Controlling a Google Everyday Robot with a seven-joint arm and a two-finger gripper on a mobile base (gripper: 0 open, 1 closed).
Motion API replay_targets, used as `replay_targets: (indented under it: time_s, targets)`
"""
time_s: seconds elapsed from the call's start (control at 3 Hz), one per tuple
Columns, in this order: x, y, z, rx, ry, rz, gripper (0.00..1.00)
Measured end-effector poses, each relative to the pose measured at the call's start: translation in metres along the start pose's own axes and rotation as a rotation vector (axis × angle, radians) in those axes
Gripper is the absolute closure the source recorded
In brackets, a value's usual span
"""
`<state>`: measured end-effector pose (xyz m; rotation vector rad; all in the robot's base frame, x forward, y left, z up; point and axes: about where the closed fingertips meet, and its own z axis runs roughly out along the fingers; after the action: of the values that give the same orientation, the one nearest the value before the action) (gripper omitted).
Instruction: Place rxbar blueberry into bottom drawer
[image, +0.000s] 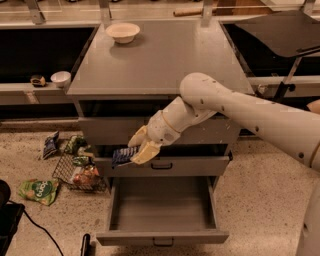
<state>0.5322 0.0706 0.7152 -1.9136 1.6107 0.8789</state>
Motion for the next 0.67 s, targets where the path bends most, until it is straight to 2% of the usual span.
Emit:
replay_targets:
  time_s: [0.33, 0.67]
  targets:
    - [0.027, -0.002, 0.02, 0.001, 0.076, 0.043, 1.0]
    - [0.074, -0.001, 0.04, 0.02, 0.097, 0.11, 1.0]
